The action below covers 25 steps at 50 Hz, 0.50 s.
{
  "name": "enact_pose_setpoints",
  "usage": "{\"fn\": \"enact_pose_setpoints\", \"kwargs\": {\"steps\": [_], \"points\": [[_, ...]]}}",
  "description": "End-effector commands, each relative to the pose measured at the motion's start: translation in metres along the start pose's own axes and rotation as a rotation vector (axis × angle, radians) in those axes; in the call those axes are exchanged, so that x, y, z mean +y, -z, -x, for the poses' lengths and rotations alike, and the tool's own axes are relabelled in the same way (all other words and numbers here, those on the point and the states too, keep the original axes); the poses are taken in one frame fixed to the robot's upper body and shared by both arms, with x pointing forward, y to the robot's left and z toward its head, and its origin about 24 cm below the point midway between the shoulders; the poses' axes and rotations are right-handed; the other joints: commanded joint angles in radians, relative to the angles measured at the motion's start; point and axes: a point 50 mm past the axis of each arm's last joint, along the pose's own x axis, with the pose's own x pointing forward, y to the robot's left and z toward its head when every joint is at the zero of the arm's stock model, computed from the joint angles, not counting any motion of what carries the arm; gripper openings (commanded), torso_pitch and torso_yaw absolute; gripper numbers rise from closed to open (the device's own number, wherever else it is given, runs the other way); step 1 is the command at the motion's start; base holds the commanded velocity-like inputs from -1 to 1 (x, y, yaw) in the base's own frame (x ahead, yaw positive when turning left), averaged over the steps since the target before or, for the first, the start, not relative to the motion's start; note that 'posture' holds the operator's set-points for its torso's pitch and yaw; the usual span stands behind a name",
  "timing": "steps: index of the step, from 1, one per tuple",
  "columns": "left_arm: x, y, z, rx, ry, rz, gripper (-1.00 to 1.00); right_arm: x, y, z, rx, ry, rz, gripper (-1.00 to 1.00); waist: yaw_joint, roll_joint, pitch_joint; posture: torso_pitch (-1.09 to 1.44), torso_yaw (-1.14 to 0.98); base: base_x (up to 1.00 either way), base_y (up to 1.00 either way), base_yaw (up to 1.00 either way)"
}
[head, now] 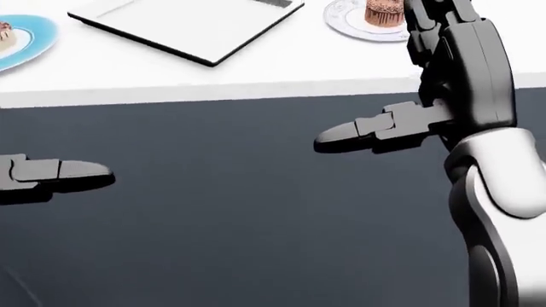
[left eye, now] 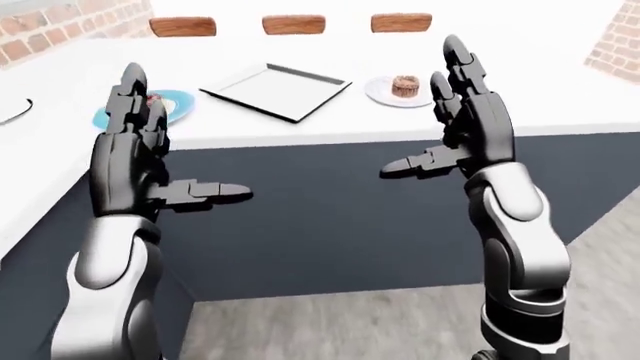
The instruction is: Move the dessert items from the plate to the tray.
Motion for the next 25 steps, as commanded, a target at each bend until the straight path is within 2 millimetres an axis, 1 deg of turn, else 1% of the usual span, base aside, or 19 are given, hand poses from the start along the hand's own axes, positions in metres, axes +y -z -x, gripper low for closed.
{"fn": "enact_pose_setpoints", "kwargs": {"steps": [1, 2, 6, 8, 10, 11, 12, 13, 14, 15, 16, 18, 19, 20, 21, 22, 23, 24, 25], "points": [[0.003, -0.017, 0.002, -0.084, -0.009, -0.009, 1.0, -0.001, -0.014, 0.001, -0.079, 0.007, 0.017, 1.0, -0.002, 0.013, -0.015, 0.0, 0.0, 0.62, 0.03, 0.0], [0.005, -0.018, 0.004, -0.088, -0.013, -0.007, 1.0, -0.001, -0.014, 0.001, -0.079, 0.007, 0.019, 1.0, 0.003, 0.012, -0.016, 0.0, 0.0, 0.62, 0.05, 0.0], [0.006, -0.015, 0.008, -0.082, -0.011, -0.014, 1.0, -0.001, -0.012, 0.003, -0.079, 0.01, 0.016, 1.0, 0.023, -0.015, -0.024, 0.0, 0.0, 0.62, 0.06, 0.0], [0.006, -0.02, 0.009, -0.092, -0.014, -0.011, 1.0, -0.001, -0.015, 0.004, -0.084, 0.011, 0.021, 1.0, 0.03, -0.031, -0.032, 0.0, 0.0, 0.62, 0.06, 0.0], [0.006, -0.022, 0.009, -0.098, -0.007, -0.018, 1.0, -0.001, -0.016, 0.005, -0.086, 0.011, 0.025, 1.0, 0.025, -0.06, -0.041, 0.0, 0.0, 0.62, 0.06, 0.0], [0.005, -0.023, 0.009, -0.099, -0.004, -0.023, 1.0, -0.001, -0.014, 0.004, -0.076, 0.009, 0.016, 1.0, 0.021, -0.042, -0.019, 0.0, 0.0, 0.48, 0.05, 0.0], [0.005, -0.025, 0.008, -0.102, -0.002, -0.031, 1.0, -0.002, -0.014, 0.003, -0.073, 0.022, -0.002, 1.0, 0.016, -0.054, 0.008, 0.0, 0.0, 0.2, 0.0, 0.0], [0.005, -0.026, 0.008, -0.104, -0.001, -0.03, 1.0, -0.002, -0.015, 0.003, -0.076, 0.021, 0.001, 1.0, 0.02, -0.081, 0.027, 0.0, 0.0, 0.02, 0.0, 0.0], [0.005, -0.028, 0.008, -0.107, 0.001, -0.031, 1.0, -0.001, -0.016, 0.003, -0.081, 0.015, 0.012, 1.0, 0.011, -0.085, 0.007, 0.0, 0.0, 0.0, 0.0, 0.0], [0.004, -0.028, 0.009, -0.107, 0.003, -0.034, 1.0, 0.0, -0.019, 0.003, -0.105, 0.01, -0.012, 1.0, 0.013, -0.085, 0.004, 0.0, 0.0, 0.0, 0.0, 0.0], [0.005, -0.028, 0.009, -0.109, 0.0, -0.031, 1.0, 0.001, -0.019, 0.003, -0.096, 0.006, -0.006, 1.0, 0.018, -0.088, 0.01, 0.0, 0.0, 0.0, 0.0, 0.0], [0.007, -0.028, 0.009, -0.108, -0.004, -0.034, 1.0, 0.001, -0.02, 0.002, -0.101, 0.009, -0.016, 1.0, 0.009, -0.087, 0.019, 0.0, 0.0, 0.0, 0.0, 0.0], [0.007, -0.028, 0.01, -0.11, -0.004, -0.036, 1.0, 0.002, -0.021, 0.003, -0.106, 0.003, -0.003, 1.0, 0.008, -0.082, 0.022, 0.0, 0.0, 0.0, 0.0, 0.0], [0.008, -0.03, 0.01, -0.112, -0.008, -0.034, 1.0, 0.002, -0.023, 0.003, -0.11, 0.003, -0.015, 1.0, 0.007, -0.07, 0.018, 0.0, 0.0, 0.0, 0.0, 0.0], [0.009, -0.03, 0.01, -0.112, -0.01, -0.037, 1.0, 0.002, -0.024, 0.003, -0.116, -0.002, -0.004, 1.0, 0.011, -0.049, 0.007, 0.0, 0.0, 0.0, 0.0, 0.0], [0.009, -0.03, 0.01, -0.112, -0.012, -0.038, 1.0, 0.001, -0.025, 0.002, -0.119, 0.004, -0.005, 1.0, 0.019, -0.012, -0.006, 0.0, 0.0, 0.0, 0.0, 0.0], [0.01, -0.03, 0.01, -0.113, -0.014, -0.038, 1.0, 0.0, -0.024, 0.002, -0.108, 0.011, 0.011, 1.0, 0.014, 0.031, -0.03, 0.0, 0.0, 0.0, 0.0, 0.0], [0.01, -0.029, 0.009, -0.112, -0.012, -0.042, 1.0, 0.001, -0.024, 0.002, -0.112, 0.008, 0.005, 1.0, 0.008, 0.005, 0.01, 0.0, 0.0, 0.0, 0.0, 0.0], [0.01, -0.03, 0.009, -0.113, -0.016, -0.042, 1.0, 0.001, -0.023, 0.002, -0.107, 0.004, 0.011, 1.0, 0.024, 0.004, 0.006, 0.0, 0.0, 0.0, 0.0, 0.0]]}}
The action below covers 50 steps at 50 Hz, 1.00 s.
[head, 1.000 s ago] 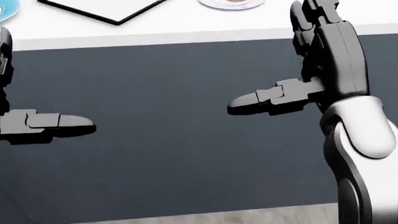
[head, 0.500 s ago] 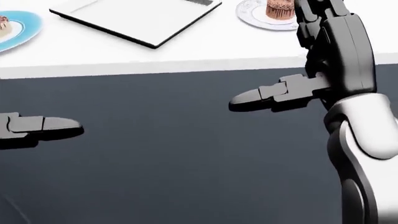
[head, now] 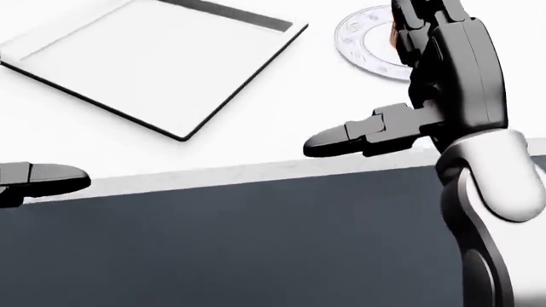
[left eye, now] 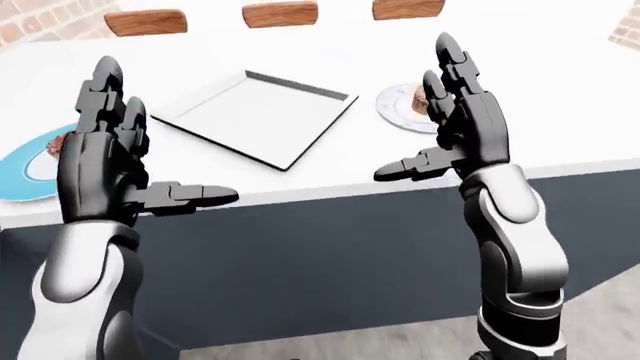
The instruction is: Move the dessert items from the plate to the tray.
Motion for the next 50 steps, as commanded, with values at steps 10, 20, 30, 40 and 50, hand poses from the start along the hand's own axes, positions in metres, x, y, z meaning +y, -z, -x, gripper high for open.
{"fn": "enact_pose_setpoints", "kwargs": {"steps": [10, 20, 30, 40, 50], "points": [[0.0004, -0.0201, 0.0018, -0.111, 0.003, -0.013, 1.0, -0.0124, -0.0216, 0.002, -0.111, 0.057, 0.029, 1.0, -0.022, -0.07, -0.078, 0.0, 0.0, 0.0, 0.0, 0.35], [0.0004, -0.0172, 0.0029, -0.108, 0.003, -0.013, 1.0, -0.0139, -0.0206, 0.0019, -0.102, 0.067, 0.049, 1.0, -0.024, -0.071, -0.069, 0.0, 0.0, 0.05, 0.0, 0.45], [0.0021, -0.0165, 0.0044, -0.109, -0.001, -0.016, 1.0, -0.0145, -0.0238, 0.0033, -0.13, 0.068, 0.035, 1.0, -0.017, -0.03, -0.047, 0.0, 0.0, 0.19, 0.18, 0.0], [-0.0007, -0.0165, 0.0043, -0.111, 0.001, -0.024, 1.0, -0.0148, -0.0255, 0.0047, -0.128, 0.069, 0.044, 1.0, -0.041, 0.026, -0.076, 0.0, 0.0, 0.37, 0.46, 0.0], [0.0007, -0.014, 0.0045, -0.106, 0.0, -0.027, 1.0, -0.0168, -0.0244, 0.0082, -0.12, 0.08, 0.03, 1.0, -0.014, 0.01, -0.092, 0.0, 0.0, 0.05, 0.08, 0.0]]}}
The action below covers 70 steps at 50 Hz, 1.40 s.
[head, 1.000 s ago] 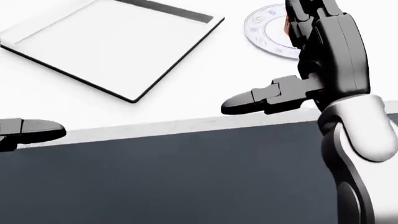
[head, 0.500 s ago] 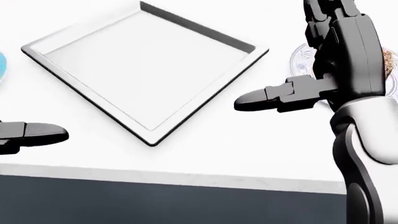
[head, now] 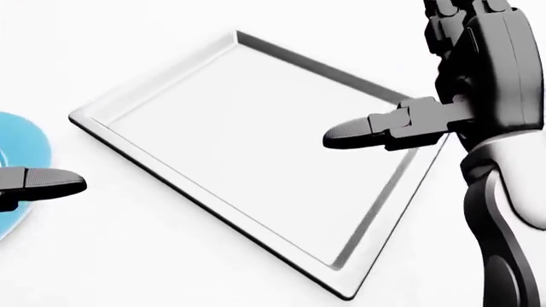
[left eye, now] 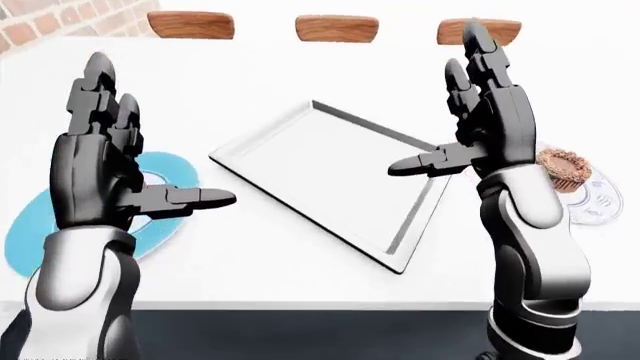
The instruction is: Move the dessert items from the plate to the tray.
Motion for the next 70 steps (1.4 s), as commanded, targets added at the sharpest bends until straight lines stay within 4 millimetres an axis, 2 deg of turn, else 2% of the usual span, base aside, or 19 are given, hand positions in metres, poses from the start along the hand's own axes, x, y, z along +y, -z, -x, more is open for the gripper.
{"fn": "enact_pose_setpoints", "kwargs": {"steps": [1, 4, 9, 10, 12, 14, 17, 22, 26, 29, 35, 40, 44, 50, 58, 70], "points": [[-0.001, -0.011, 0.0, -0.07, 0.01, -0.007, 1.0, -0.005, -0.012, 0.0, -0.066, 0.025, 0.013, 1.0, -0.003, 0.014, -0.029, 0.0, 0.0, 0.0, 0.0, 0.0], [-0.001, -0.011, 0.001, -0.071, 0.009, -0.007, 1.0, -0.005, -0.013, 0.0, -0.066, 0.029, 0.013, 1.0, 0.005, -0.004, -0.028, 0.0, 0.0, 0.0, 0.0, 0.0], [0.0, -0.011, 0.001, -0.071, 0.006, -0.007, 1.0, -0.006, -0.014, 0.0, -0.052, 0.038, 0.026, 1.0, 0.016, -0.028, -0.009, 0.0, 0.0, 0.0, 0.0, 0.0], [0.0, -0.012, 0.001, -0.073, 0.005, -0.01, 1.0, -0.007, -0.013, 0.0, -0.044, 0.041, 0.034, 1.0, 0.017, -0.035, -0.005, 0.0, 0.0, 0.0, 0.0, 0.0], [0.002, -0.014, 0.002, -0.075, 0.003, -0.013, 1.0, -0.011, -0.014, 0.001, -0.024, 0.052, 0.053, 1.0, 0.018, -0.064, 0.003, 0.0, 0.0, 0.0, 0.0, 0.0], [0.003, -0.013, 0.002, -0.075, -0.001, -0.012, 1.0, -0.017, -0.019, 0.003, -0.006, 0.059, 0.121, 1.0, 0.022, -0.049, 0.003, 0.0, 0.0, 0.0, 0.0, 0.0], [0.005, -0.014, 0.003, -0.077, -0.005, -0.01, 1.0, -0.033, -0.029, 0.007, 0.022, 0.108, 0.152, 1.0, 0.019, -0.042, -0.001, 0.0, 0.0, 0.0, 0.0, 0.0], [0.006, -0.018, 0.003, -0.083, -0.012, -0.021, 1.0, -0.065, -0.039, 0.001, 0.077, 0.162, 0.267, 1.0, 0.013, -0.039, 0.008, 0.0, 0.0, 0.0, 0.0, 0.0], [0.006, -0.017, 0.003, -0.09, -0.017, -0.016, 1.0, -0.087, -0.022, -0.017, 0.149, 0.199, 0.326, 1.0, 0.003, -0.042, 0.011, 0.0, 0.0, 0.0, 0.0, 0.0], [0.007, -0.018, 0.002, -0.091, -0.019, -0.019, 1.0, -0.094, -0.014, -0.035, 0.183, 0.184, 0.376, 1.0, -0.003, -0.043, 0.006, 0.0, 0.0, 0.0, 0.0, 0.0], [0.007, -0.015, 0.003, -0.083, -0.017, -0.019, 1.0, -0.111, 0.013, -0.07, 0.303, 0.169, 0.498, 1.0, -0.011, -0.035, 0.006, 0.0, 0.0, 0.0, 0.0, 0.0], [0.01, -0.012, 0.005, -0.081, -0.023, -0.017, 1.0, -0.129, 0.007, -0.081, 0.377, 0.189, 0.605, 1.0, -0.01, -0.03, 0.003, 0.0, 0.0, 0.0, 0.0, 0.0], [0.01, -0.011, 0.004, -0.079, -0.025, -0.015, 1.0, -0.142, -0.007, -0.089, 0.431, 0.2, 0.673, 1.0, -0.009, -0.027, 0.003, 0.0, 0.0, 0.0, 0.0, 0.0], [0.01, -0.009, 0.004, -0.076, -0.026, -0.022, 1.0, -0.155, -0.007, -0.09, 0.538, 0.229, 0.76, 1.0, -0.01, -0.028, 0.001, 0.0, 0.0, 0.0, 0.0, 0.0], [0.011, -0.01, 0.004, -0.077, -0.025, -0.026, 1.0, -0.18, 0.003, -0.076, 0.688, 0.278, 0.81, 1.0, -0.005, -0.036, -0.005, 0.0, 0.0, 0.0, 0.0, 0.0], [0.01, -0.012, 0.003, -0.078, -0.021, -0.029, 1.0, -0.181, 0.028, -0.073, 0.747, 0.252, 0.793, 1.0, -0.003, -0.032, -0.009, 0.0, 0.0, 0.0, 0.0, 0.0]]}}
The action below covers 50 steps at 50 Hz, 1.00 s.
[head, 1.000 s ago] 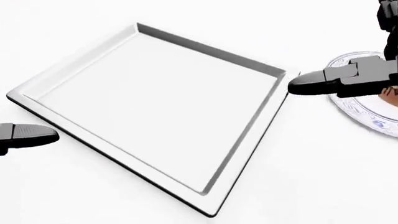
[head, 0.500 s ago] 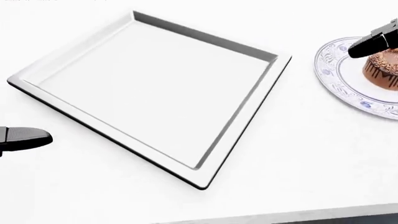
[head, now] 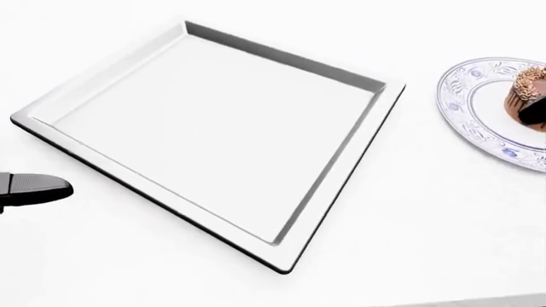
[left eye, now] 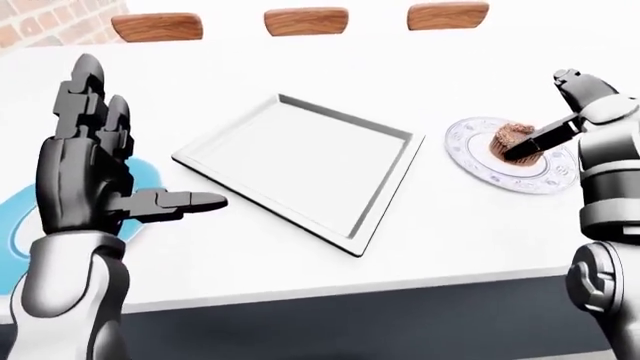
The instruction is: Move the dessert items from the plate to the tray.
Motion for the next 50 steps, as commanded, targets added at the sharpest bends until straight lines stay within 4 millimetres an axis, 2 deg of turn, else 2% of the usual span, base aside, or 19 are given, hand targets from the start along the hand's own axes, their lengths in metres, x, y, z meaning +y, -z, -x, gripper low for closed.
{"fn": "enact_pose_setpoints", "kwargs": {"steps": [1, 18, 19, 22, 41, 45, 50], "points": [[0.002, -0.013, 0.001, -0.074, -0.012, -0.018, 1.0, -0.014, -0.017, 0.005, -0.08, 0.056, -0.014, 1.0, 0.001, -0.007, -0.026, 0.0, 0.0, 0.0, 0.0, 0.0], [0.006, -0.011, 0.003, -0.07, -0.02, -0.018, 1.0, 0.001, -0.01, -0.002, -0.062, -0.006, -0.01, 0.99, 0.007, -0.014, -0.025, 0.0, 0.0, 0.0, 0.0, 0.0], [0.006, -0.011, 0.003, -0.07, -0.02, -0.019, 1.0, 0.002, -0.009, -0.002, -0.058, -0.011, -0.009, 0.85, 0.008, -0.014, -0.025, 0.0, 0.0, 0.0, 0.0, 0.0], [0.006, -0.011, 0.003, -0.071, -0.02, -0.02, 1.0, 0.001, -0.005, -0.003, -0.053, -0.011, -0.008, 0.71, 0.009, -0.015, -0.023, 0.0, 0.0, 0.0, 0.0, 0.0], [0.008, -0.014, 0.004, -0.075, -0.026, -0.02, 1.0, -0.001, -0.006, -0.001, -0.059, -0.025, 0.006, 0.45, 0.01, -0.017, -0.02, 0.0, 0.0, 0.0, 0.0, 0.0], [0.008, -0.013, 0.005, -0.074, -0.027, -0.022, 1.0, 0.002, -0.011, 0.0, -0.07, -0.038, 0.024, 0.3, 0.009, -0.017, -0.021, 0.0, 0.0, 0.0, 0.0, 0.0], [0.008, -0.013, 0.005, -0.075, -0.029, -0.022, 1.0, 0.002, -0.014, 0.001, -0.079, -0.044, 0.032, 0.21, 0.008, -0.016, -0.022, 0.0, 0.0, 0.0, 0.0, 0.0]]}}
